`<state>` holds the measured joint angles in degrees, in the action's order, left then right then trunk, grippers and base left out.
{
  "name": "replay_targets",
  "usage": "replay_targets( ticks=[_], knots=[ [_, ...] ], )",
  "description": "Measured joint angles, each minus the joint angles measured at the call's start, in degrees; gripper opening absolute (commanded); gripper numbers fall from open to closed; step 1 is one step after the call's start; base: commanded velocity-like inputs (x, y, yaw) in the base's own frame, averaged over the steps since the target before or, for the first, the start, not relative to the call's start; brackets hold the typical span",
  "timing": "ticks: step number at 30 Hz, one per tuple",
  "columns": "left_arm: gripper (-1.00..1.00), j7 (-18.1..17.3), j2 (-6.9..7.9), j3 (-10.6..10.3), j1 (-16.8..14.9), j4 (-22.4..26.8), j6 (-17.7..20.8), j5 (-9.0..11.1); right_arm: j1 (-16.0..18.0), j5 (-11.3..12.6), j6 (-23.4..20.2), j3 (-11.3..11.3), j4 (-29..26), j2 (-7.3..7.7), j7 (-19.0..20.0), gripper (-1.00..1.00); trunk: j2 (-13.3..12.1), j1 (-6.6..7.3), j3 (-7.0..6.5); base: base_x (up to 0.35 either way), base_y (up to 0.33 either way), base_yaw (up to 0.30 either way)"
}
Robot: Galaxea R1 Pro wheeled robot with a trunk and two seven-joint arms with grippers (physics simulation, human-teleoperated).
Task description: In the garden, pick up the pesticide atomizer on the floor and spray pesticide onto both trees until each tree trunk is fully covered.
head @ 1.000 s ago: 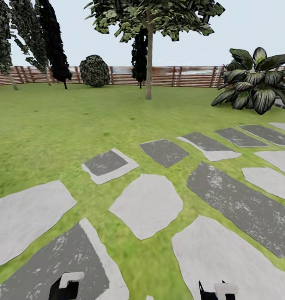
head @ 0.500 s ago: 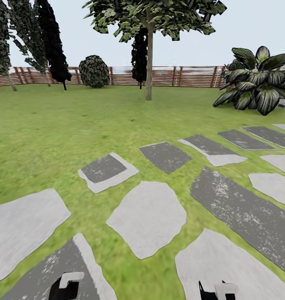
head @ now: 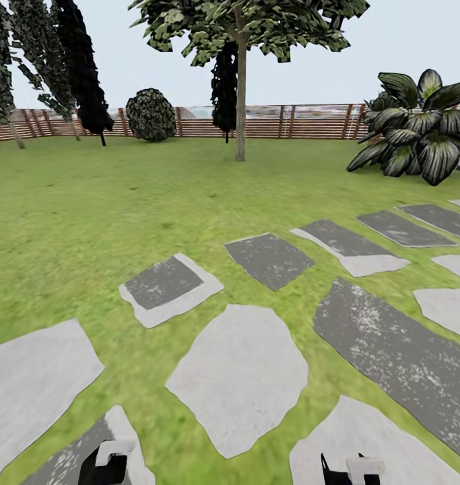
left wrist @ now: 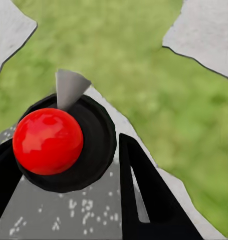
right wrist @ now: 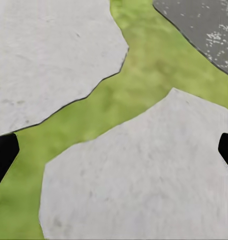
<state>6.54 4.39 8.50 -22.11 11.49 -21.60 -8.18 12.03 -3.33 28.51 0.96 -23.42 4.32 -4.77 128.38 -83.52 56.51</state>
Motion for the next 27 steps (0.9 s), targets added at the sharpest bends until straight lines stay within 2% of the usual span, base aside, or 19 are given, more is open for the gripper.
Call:
replay_targets(
  ticks=[20,27],
  knots=[
    [-1.00,0.0,-0.03,0.0,0.0,0.0,0.0,0.0,0.0,0.0,0.0,0.0,0.0,0.00,0.0,1.00,0.0,0.00,0.00,0.339,0.000,-0.002],
    [-1.00,0.0,-0.01,0.0,0.0,0.0,0.0,0.0,0.0,0.0,0.0,0.0,0.0,0.00,0.0,1.00,0.0,0.00,0.00,0.339,0.000,-0.201]
  ],
)
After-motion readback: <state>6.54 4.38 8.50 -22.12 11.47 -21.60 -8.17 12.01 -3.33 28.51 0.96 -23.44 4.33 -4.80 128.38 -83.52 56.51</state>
